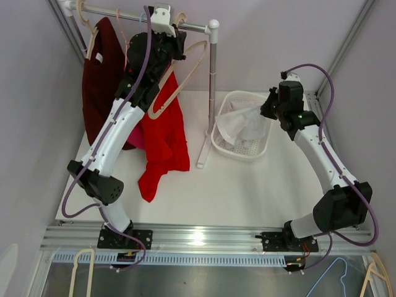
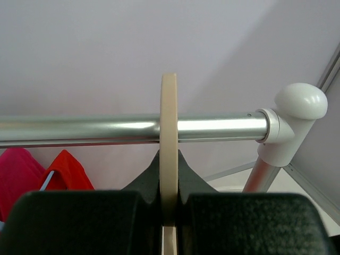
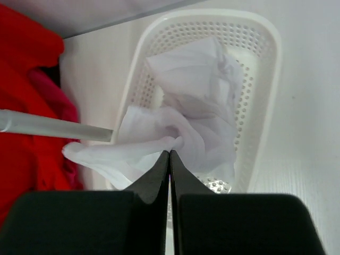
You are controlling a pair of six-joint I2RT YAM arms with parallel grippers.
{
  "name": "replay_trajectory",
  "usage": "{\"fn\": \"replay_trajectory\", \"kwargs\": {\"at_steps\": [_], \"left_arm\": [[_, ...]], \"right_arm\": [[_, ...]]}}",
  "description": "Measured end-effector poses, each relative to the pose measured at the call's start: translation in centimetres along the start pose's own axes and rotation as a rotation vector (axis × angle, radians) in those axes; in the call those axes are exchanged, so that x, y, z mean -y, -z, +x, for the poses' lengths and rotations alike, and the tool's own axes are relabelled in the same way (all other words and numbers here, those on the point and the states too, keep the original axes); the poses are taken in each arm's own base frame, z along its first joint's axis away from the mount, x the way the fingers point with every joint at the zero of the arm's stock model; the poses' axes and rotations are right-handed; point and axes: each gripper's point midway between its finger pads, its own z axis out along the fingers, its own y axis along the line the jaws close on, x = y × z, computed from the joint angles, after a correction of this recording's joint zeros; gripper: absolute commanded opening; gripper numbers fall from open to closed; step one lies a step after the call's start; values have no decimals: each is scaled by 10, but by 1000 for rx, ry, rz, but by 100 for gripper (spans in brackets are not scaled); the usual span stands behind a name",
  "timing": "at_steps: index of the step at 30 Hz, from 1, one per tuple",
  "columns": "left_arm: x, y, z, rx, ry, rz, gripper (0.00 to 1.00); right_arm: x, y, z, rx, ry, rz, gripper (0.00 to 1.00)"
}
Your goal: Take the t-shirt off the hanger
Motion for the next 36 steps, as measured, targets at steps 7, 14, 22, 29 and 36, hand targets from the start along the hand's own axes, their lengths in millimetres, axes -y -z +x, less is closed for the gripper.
{"fn": "replay_trajectory", "kwargs": {"at_steps": [7, 14, 22, 29, 36], "left_arm": [[1, -13, 10, -16, 1, -1, 1], [2, -22, 27, -49, 13, -1, 21], [0, -20, 28, -58, 17, -9, 58], [-1, 3, -1, -26, -5, -4, 99], [-7, 61, -40, 44, -27, -1, 100]], "right_arm": [[30, -8, 20, -31, -40, 102, 33], [30, -29, 30, -85, -22, 119, 92], [16, -22, 25, -71, -9, 82, 95], [2, -18, 19, -60, -1, 39, 95], [-10, -17, 24, -74, 7, 1, 94]]}}
